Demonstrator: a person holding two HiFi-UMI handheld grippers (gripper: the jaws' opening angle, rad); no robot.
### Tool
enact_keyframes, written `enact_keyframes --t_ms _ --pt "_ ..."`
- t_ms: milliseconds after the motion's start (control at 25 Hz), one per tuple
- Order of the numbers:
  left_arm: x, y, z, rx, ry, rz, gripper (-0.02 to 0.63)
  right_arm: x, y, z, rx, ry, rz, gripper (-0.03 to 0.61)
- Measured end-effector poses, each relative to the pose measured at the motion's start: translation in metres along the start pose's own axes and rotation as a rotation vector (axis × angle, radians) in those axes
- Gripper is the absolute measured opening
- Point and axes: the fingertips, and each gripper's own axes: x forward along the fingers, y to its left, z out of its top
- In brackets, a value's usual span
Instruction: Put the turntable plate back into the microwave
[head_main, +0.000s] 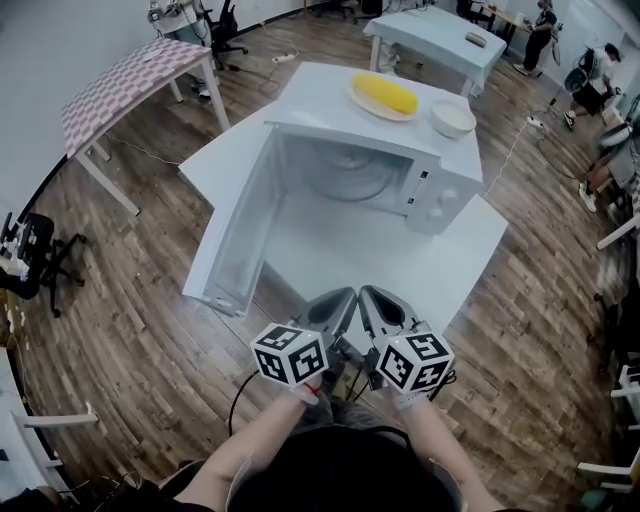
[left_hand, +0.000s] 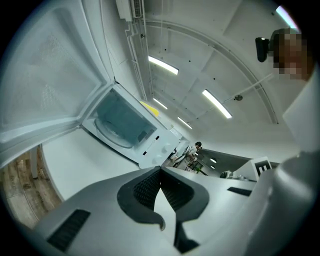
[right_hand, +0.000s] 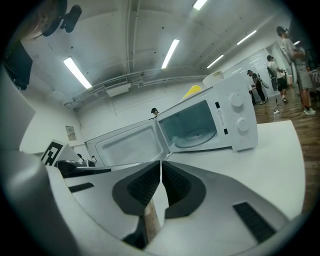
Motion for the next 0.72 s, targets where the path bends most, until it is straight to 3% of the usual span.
enact_keyframes --t_ms 440,720 --pt "-0.018 -0.021 0.023 0.060 -0.046 -0.018 0.012 -0.014 0.031 0.033 -0.067 -0.089 0.010 0.029" --pt "-0.029 -0.039 0.032 0.142 -0.067 -0.031 0.012 -0.030 0.042 0.038 -0.069 -0.129 0.013 0.029"
